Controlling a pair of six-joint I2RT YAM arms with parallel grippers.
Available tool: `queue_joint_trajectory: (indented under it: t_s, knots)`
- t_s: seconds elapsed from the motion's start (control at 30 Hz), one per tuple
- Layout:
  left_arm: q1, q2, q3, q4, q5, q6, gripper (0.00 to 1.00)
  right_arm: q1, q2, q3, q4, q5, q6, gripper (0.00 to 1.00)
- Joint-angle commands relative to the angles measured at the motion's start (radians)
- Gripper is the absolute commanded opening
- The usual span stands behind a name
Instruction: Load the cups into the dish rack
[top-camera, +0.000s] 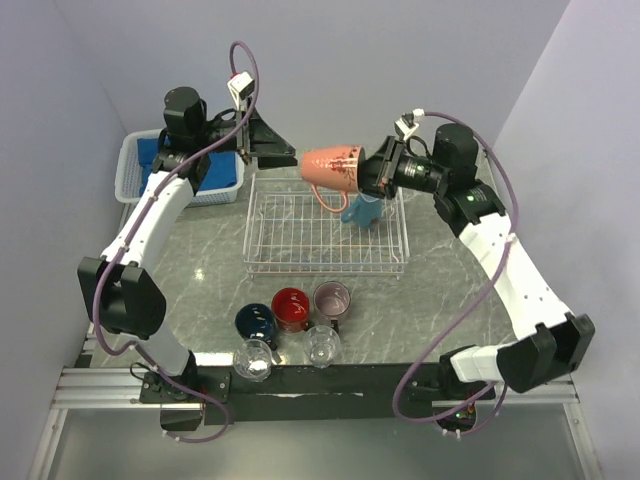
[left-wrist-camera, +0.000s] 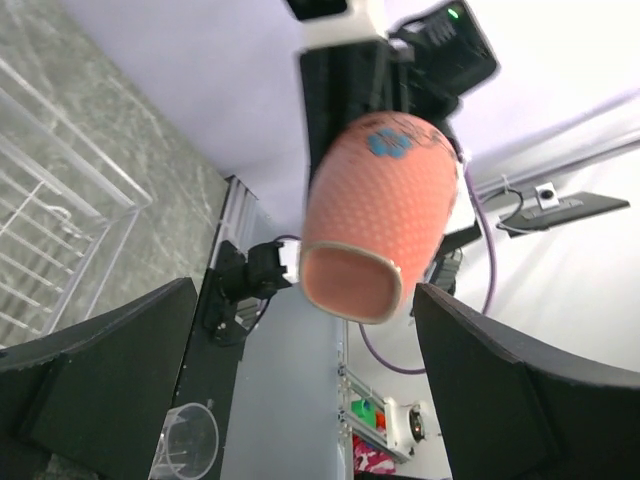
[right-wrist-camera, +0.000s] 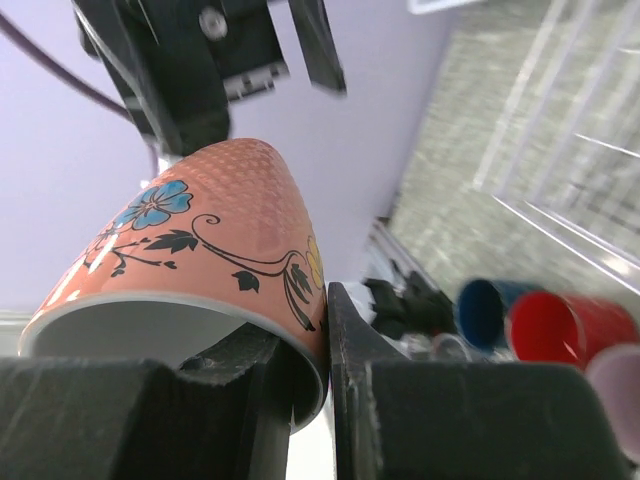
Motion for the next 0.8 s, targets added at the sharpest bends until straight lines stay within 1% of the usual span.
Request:
queue_joint_trajectory:
  t_s: [0.0,0.17,0.27,0.43,0.53,0.67,0.77]
  knots:
    - [-0.028,-0.063,-0.007,0.188,0.052,-0.125,0.96,-0.004,0.026,0.032,0.355,-0.125,0.164,0.0]
    - [-0.046,-0.064,-0.02,0.176,0.04,-0.107,0.96,0.006,0.085,0.034,0.433,-0.127,0.207,0.0]
    - [-0.054,-0.051,-0.001,0.133,0.023,-0.073,0.96,0.025,0.117,0.054,0.419,-0.124,0.195,0.0]
    - [-0.078,-0.026,0.034,0.157,0.02,-0.09,0.96,0.06,0.155,0.052,0.432,-0.119,0.193,0.0]
    - [-0.094,-0.012,0.056,0.144,0.019,-0.077,0.96,0.069,0.172,0.042,0.419,-0.11,0.178,0.0]
    - [-0.108,-0.009,0.066,0.139,0.019,-0.062,0.96,0.077,0.189,0.017,0.488,-0.104,0.206,0.0]
    - [-0.109,-0.008,0.059,0.133,0.022,-0.065,0.98,0.077,0.217,0.042,0.505,-0.104,0.216,0.0]
